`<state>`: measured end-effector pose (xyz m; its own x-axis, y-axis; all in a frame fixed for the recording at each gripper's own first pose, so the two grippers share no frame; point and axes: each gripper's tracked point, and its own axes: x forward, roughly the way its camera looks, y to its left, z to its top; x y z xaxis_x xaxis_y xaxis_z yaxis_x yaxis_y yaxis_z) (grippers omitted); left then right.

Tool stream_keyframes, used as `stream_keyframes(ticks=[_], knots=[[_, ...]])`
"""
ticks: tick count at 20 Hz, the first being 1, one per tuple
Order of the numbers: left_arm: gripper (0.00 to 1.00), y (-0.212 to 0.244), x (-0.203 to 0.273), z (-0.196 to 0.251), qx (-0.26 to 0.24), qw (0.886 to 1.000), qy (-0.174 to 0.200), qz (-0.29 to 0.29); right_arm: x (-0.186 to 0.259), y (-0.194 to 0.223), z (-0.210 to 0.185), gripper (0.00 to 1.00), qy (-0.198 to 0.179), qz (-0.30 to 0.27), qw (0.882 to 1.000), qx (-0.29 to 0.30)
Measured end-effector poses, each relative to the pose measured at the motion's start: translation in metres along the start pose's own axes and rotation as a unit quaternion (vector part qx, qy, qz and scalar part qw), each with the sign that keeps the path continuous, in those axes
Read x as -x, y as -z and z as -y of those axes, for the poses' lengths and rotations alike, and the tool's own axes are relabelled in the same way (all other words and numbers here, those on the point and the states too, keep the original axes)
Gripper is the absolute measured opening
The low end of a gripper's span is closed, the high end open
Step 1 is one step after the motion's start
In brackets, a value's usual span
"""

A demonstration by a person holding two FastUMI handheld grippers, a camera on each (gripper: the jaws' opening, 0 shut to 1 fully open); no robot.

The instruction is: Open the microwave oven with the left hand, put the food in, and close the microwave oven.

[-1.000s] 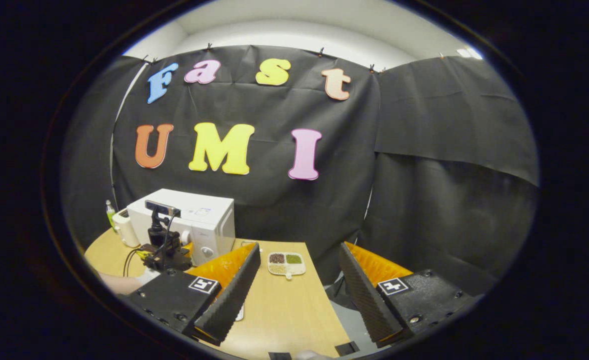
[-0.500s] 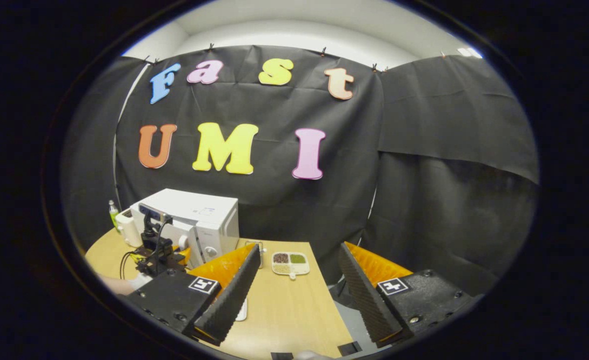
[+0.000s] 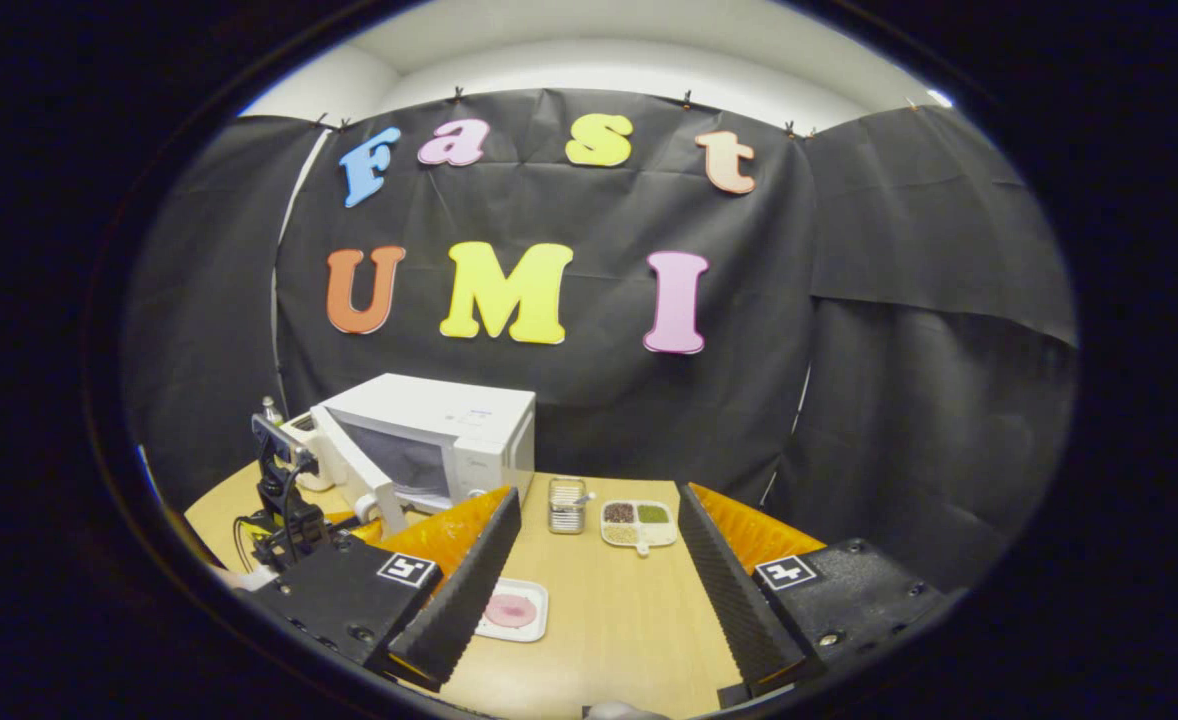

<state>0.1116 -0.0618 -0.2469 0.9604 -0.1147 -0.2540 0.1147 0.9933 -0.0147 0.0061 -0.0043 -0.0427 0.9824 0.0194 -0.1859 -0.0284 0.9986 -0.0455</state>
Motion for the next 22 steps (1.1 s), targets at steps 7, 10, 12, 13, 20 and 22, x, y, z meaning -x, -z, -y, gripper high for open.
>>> stream_keyframes(ticks=[7, 10, 12, 13, 20, 22], knots=[[0.94, -0.012, 0.027, -0.035, -0.022, 0.998, -0.049, 0.028, 0.003, 0.004, -0.024, 1.0, -0.025, 0.002, 1.0, -0.003], [0.95, -0.011, 0.036, -0.042, -0.024, 0.998, -0.058, 0.031, 0.007, 0.008, -0.031, 1.0, -0.032, 0.002, 0.999, -0.001], [0.95, -0.007, 0.044, -0.048, -0.016, 0.998, -0.057, 0.026, 0.008, 0.012, -0.036, 1.0, -0.036, -0.001, 0.999, 0.001], [0.95, -0.005, 0.05, -0.052, -0.014, 0.998, -0.057, 0.025, 0.009, 0.014, -0.039, 1.0, -0.039, -0.003, 0.999, 0.0], [0.95, 0.011, 0.1, -0.1, -0.023, 0.995, -0.093, 0.016, 0.006, 0.032, -0.072, 1.0, -0.074, -0.021, 0.997, -0.005], [0.95, 0.016, 0.113, -0.12, -0.022, 0.994, -0.108, 0.012, 0.005, 0.034, -0.086, 1.0, -0.088, -0.024, 0.996, -0.007]])
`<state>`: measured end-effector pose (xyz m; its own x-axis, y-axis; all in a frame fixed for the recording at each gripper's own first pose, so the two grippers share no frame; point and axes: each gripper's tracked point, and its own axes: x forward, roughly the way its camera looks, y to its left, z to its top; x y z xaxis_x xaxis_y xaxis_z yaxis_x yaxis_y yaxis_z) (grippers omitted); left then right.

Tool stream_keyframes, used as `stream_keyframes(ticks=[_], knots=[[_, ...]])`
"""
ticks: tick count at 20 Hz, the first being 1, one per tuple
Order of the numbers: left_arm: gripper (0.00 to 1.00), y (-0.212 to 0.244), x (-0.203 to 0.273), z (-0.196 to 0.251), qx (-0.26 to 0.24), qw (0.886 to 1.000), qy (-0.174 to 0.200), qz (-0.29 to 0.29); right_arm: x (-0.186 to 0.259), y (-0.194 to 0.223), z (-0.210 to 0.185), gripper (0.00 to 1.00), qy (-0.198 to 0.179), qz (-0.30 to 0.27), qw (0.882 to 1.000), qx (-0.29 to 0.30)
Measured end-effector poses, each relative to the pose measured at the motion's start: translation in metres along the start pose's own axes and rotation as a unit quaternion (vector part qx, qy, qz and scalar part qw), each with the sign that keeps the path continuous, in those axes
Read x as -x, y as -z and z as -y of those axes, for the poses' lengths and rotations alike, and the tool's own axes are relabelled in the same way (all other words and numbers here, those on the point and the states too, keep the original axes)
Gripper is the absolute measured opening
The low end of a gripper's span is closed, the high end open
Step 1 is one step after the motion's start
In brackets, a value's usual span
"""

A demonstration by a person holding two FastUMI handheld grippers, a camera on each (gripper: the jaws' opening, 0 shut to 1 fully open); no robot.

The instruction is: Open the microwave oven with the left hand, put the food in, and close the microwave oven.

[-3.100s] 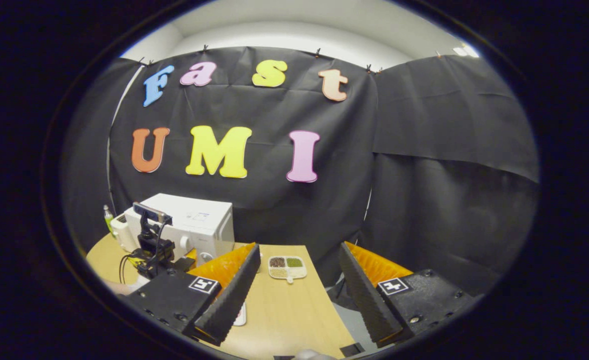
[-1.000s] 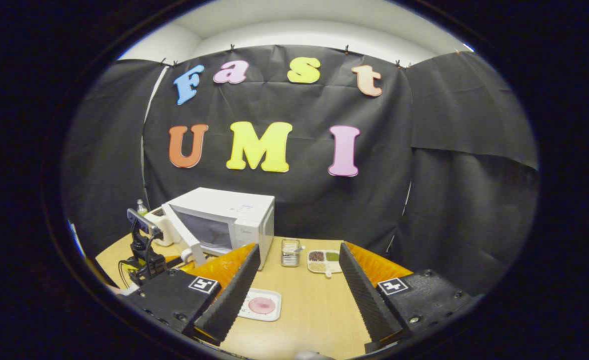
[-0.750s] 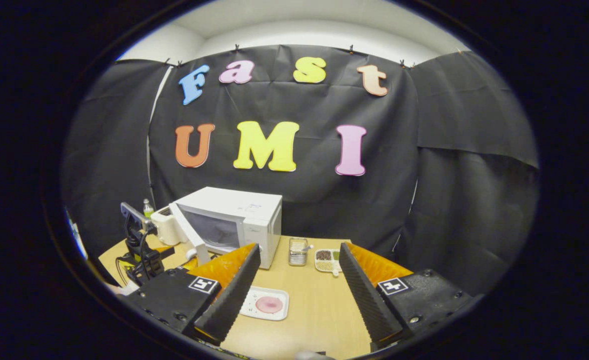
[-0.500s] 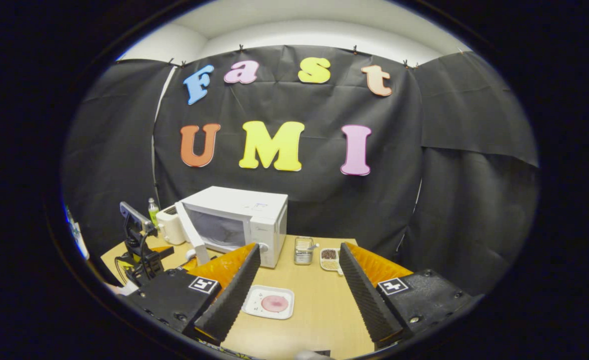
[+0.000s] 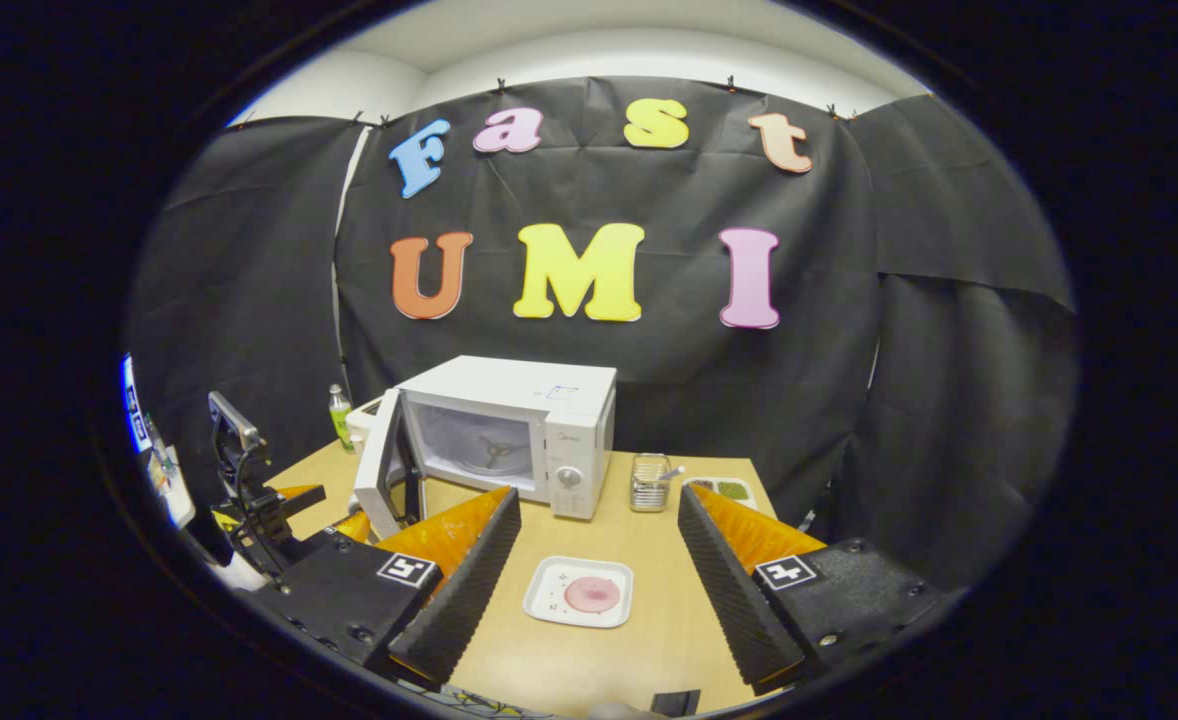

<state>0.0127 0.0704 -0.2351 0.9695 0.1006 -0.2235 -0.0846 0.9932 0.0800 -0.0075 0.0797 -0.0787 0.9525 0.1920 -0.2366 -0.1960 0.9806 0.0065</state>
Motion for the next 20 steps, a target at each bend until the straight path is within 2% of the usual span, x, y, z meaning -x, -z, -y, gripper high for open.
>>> stream_keyframes(ticks=[7, 11, 16, 20], knots=[[0.95, 0.023, 0.03, -0.08, 0.005, 0.998, -0.062, -0.015, -0.007, 0.006, -0.035, 1.0, -0.034, -0.005, 0.999, 0.013], [0.95, 0.029, 0.044, -0.121, 0.026, 0.994, -0.105, -0.026, -0.015, 0.008, -0.046, 1.0, -0.048, -0.01, 0.999, 0.019], [0.95, 0.031, 0.069, -0.136, 0.025, 0.991, -0.127, -0.029, -0.027, 0.017, -0.039, 1.0, -0.049, -0.012, 0.999, 0.019], [0.95, 0.023, 0.092, -0.128, 0.045, 0.99, -0.127, -0.034, -0.052, 0.062, -0.011, 1.0, -0.036, -0.058, 0.998, -0.009]])
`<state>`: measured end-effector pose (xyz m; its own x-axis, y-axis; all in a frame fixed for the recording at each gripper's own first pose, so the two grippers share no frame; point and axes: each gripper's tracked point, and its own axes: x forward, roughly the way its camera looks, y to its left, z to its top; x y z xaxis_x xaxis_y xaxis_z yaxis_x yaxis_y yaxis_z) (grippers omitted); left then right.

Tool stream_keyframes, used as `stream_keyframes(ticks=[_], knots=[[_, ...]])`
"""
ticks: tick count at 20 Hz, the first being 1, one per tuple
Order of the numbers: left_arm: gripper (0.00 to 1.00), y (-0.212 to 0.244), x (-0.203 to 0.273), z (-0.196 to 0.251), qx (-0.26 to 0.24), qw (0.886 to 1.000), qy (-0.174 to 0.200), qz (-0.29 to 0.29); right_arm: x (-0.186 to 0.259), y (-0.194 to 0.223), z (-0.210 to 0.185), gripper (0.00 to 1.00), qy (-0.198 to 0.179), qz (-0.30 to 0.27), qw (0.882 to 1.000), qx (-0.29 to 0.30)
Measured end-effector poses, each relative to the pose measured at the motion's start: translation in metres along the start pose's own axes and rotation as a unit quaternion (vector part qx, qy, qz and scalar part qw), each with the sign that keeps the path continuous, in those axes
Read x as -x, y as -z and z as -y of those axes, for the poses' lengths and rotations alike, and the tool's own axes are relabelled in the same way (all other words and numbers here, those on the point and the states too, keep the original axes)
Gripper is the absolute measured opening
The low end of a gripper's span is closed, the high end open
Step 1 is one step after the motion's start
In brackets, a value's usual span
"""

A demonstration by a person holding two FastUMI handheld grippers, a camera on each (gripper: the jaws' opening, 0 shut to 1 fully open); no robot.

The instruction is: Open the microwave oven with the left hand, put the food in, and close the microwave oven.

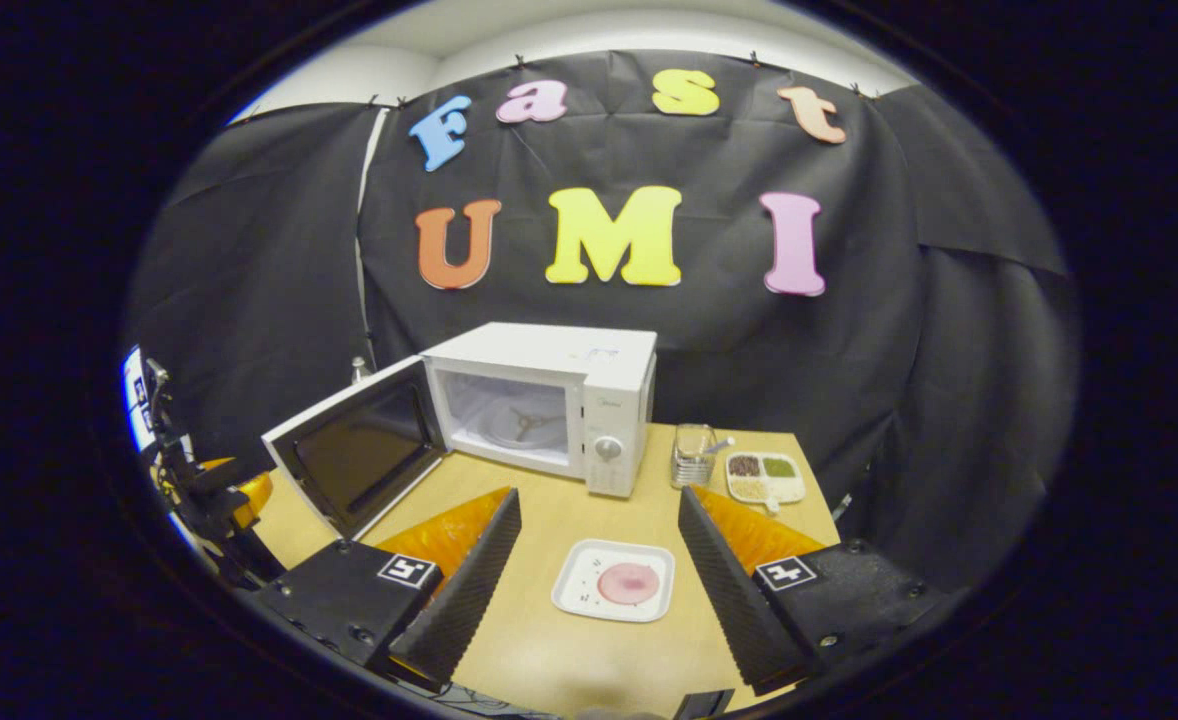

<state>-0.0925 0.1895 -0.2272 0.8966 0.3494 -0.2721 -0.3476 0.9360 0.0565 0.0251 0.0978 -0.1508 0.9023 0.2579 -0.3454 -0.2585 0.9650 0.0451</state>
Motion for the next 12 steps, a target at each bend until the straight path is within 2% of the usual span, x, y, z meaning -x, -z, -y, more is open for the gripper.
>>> stream_keyframes(ticks=[3, 5, 6, 9, 12], knots=[[0.95, -0.015, 0.01, 0.018, -0.002, 1.0, 0.014, 0.007, -0.029, 0.056, 0.028, 1.0, 0.004, -0.069, 0.997, -0.02], [0.95, -0.03, 0.018, 0.035, 0.004, 1.0, 0.027, 0.014, -0.049, 0.095, 0.044, 0.94, -0.005, -0.12, 0.992, -0.044], [0.95, -0.038, 0.021, 0.044, 0.006, 0.999, 0.033, 0.019, -0.059, 0.114, 0.052, 0.89, -0.008, -0.149, 0.987, -0.065], [0.95, -0.067, 0.031, 0.069, -0.005, 0.998, 0.04, 0.039, -0.084, 0.161, 0.065, 0.83, -0.024, -0.214, 0.969, -0.121], [0.95, -0.102, 0.049, 0.104, -0.011, 0.996, 0.064, 0.057, -0.104, 0.188, 0.068, 0.76, -0.052, -0.25, 0.955, -0.153]])
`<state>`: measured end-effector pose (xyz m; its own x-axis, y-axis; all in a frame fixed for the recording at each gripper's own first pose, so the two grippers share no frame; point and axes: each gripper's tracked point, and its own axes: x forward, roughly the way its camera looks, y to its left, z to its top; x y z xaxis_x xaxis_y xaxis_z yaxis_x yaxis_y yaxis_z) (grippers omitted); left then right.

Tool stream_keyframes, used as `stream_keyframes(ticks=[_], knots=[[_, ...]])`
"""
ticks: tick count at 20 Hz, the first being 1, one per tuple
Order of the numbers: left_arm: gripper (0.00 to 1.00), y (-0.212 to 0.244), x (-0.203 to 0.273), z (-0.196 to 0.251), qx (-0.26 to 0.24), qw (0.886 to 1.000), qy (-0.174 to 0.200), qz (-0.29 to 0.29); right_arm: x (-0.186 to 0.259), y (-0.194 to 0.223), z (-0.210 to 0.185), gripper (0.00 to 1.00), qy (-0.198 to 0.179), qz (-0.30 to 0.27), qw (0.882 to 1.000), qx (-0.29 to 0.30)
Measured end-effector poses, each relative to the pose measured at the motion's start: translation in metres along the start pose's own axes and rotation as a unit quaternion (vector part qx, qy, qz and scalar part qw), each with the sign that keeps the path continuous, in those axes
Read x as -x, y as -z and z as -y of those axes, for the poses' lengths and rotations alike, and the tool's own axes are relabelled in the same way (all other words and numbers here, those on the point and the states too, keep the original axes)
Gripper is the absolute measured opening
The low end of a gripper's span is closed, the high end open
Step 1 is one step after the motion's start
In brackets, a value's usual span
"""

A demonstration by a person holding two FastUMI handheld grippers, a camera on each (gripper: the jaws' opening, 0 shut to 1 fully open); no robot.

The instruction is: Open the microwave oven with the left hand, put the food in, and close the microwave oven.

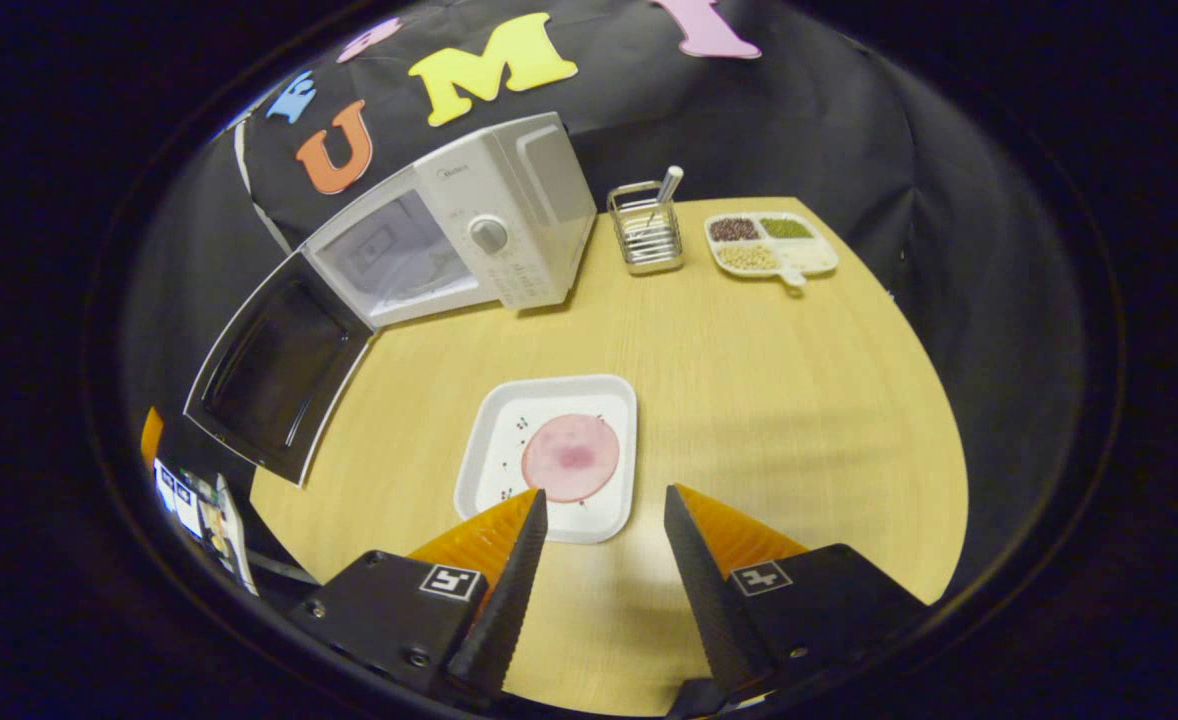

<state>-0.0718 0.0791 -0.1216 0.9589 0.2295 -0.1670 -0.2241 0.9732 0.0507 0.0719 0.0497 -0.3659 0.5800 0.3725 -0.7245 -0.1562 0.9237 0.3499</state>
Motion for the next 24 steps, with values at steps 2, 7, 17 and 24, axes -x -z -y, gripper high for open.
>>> stream_keyframes(ticks=[2, 7, 17, 24], knots=[[0.95, -0.022, 0.005, 0.018, -0.002, 1.0, 0.008, 0.009, -0.017, 0.001, 0.002, 0.7, -0.022, -0.018, 1.0, -0.012], [0.95, -0.054, 0.016, 0.049, 0.003, 1.0, 0.004, 0.022, -0.048, 0.012, 0.003, 0.48, -0.057, -0.072, 0.995, -0.036], [0.95, -0.052, 0.009, 0.043, 0.015, 1.0, -0.004, 0.02, -0.058, 0.017, 0.009, 0.24, -0.044, -0.114, 0.991, -0.05], [0.95, -0.044, -0.008, 0.023, 0.033, 0.999, 0.015, 0.022, -0.059, 0.017, 0.012, 0.04, -0.022, -0.122, 0.988, -0.097]])
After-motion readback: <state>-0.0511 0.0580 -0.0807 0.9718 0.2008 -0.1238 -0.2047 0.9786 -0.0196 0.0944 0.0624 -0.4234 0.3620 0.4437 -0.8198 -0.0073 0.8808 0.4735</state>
